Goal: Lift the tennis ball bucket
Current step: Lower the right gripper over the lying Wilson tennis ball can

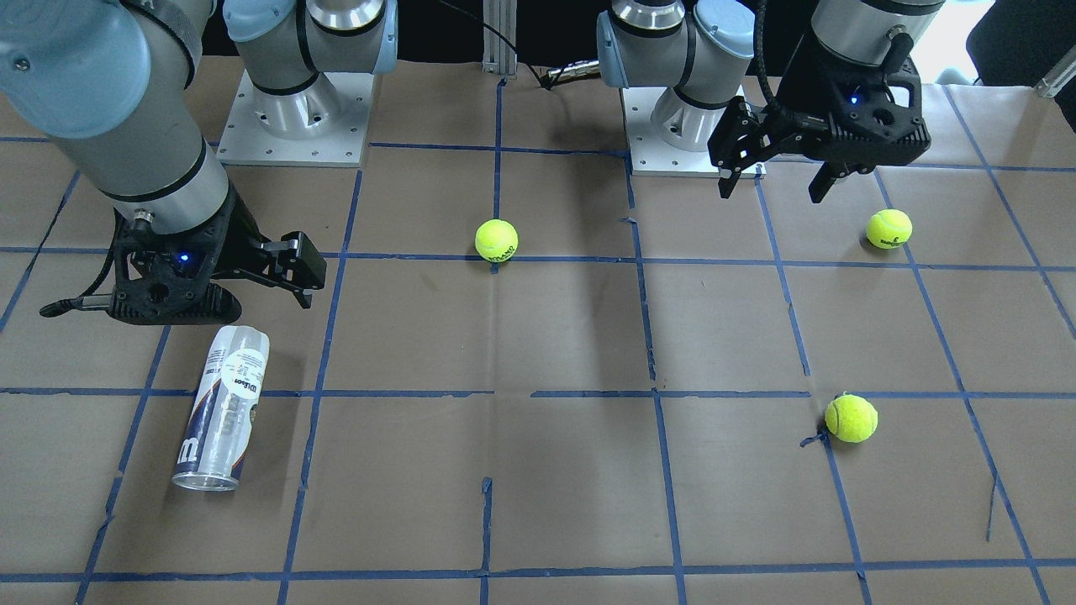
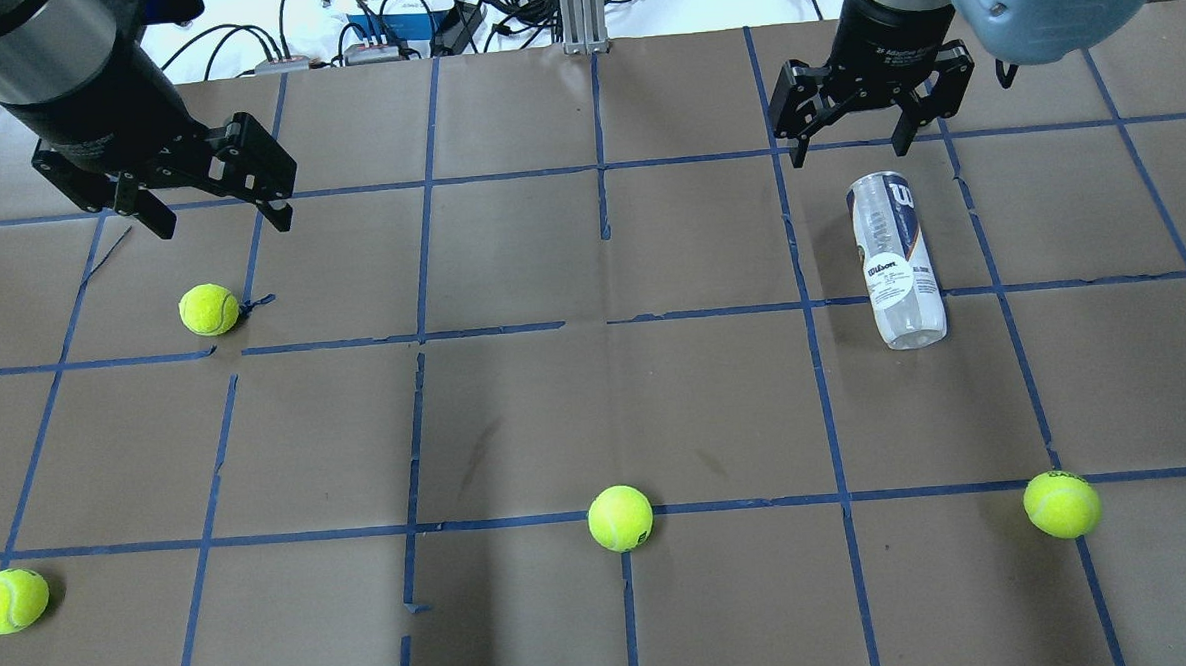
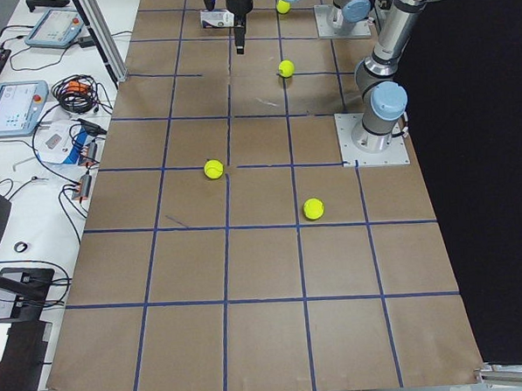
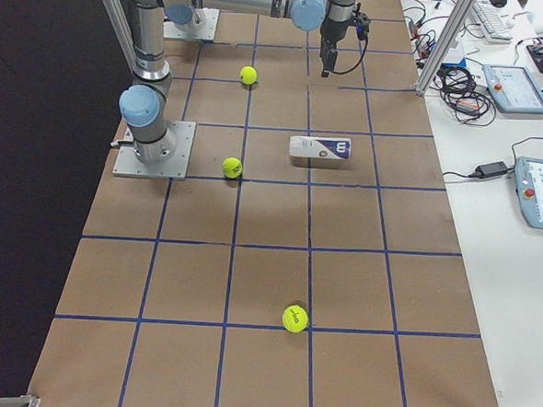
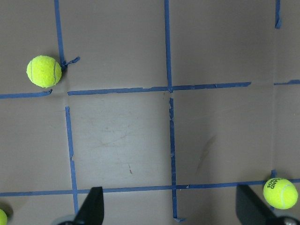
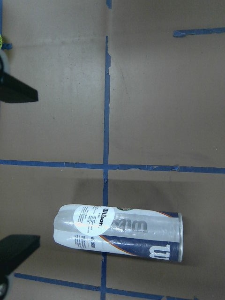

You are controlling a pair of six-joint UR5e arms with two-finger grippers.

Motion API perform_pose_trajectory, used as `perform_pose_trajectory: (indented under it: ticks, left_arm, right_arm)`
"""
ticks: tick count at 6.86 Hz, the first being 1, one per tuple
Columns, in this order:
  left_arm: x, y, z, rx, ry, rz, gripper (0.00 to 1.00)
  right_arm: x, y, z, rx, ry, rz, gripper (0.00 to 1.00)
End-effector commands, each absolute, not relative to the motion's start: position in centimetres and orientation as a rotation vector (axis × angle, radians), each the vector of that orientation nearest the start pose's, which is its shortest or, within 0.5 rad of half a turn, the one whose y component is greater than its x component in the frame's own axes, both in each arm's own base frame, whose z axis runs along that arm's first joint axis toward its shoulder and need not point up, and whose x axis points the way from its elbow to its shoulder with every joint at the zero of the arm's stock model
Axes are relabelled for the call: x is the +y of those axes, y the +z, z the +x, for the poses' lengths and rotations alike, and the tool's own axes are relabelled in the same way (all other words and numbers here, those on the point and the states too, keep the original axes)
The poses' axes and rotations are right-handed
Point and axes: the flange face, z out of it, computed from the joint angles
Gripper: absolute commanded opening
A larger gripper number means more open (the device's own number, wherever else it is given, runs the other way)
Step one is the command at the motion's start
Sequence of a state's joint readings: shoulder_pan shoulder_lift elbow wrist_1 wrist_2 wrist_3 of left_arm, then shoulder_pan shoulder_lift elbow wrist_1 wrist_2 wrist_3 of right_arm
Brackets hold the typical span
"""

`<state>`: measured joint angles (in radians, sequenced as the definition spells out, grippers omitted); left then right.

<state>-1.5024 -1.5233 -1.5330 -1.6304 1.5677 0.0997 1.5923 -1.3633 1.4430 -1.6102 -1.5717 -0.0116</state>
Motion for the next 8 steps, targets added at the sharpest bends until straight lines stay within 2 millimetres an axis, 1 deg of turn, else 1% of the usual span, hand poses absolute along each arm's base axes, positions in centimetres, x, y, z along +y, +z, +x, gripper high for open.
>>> perform_pose_trajectory:
  ticks: [1, 2, 4, 5, 6, 7, 8]
  left_arm:
    - [-48.1, 52.3, -10.1, 3.142, -0.041, 0.048, 1.0]
    - [-48.1, 52.4, -10.1, 3.142, -0.044, 0.048, 1.0]
    - [-48.0, 52.3, -10.0, 3.143, -0.029, 0.048, 1.0]
    - [-48.0, 52.4, -10.0, 3.142, -0.032, 0.048, 1.0]
    - [-48.0, 52.4, -10.1, 3.142, -0.032, 0.051, 1.0]
    - [-48.0, 52.4, -10.0, 3.142, -0.032, 0.048, 1.0]
    - [-48.1, 52.5, -9.9, 3.144, -0.037, 0.046, 1.0]
  right_arm:
    - [-57.1, 44.4, 14.5, 3.142, 0.063, -0.053, 1.0]
    - [-57.2, 44.6, 14.5, 3.142, 0.053, -0.053, 1.0]
    - [-57.1, 44.2, 14.6, 3.145, 0.07, -0.053, 1.0]
    - [-57.1, 43.9, 14.1, 3.153, 0.092, -0.059, 1.0]
    - [-57.6, 43.6, 12.2, 3.145, 0.092, -0.022, 1.0]
    - [-57.5, 40.5, 8.5, 3.135, 0.168, -0.063, 1.0]
    - [-57.8, 38.1, 2.9, 3.14, 0.114, -0.083, 1.0]
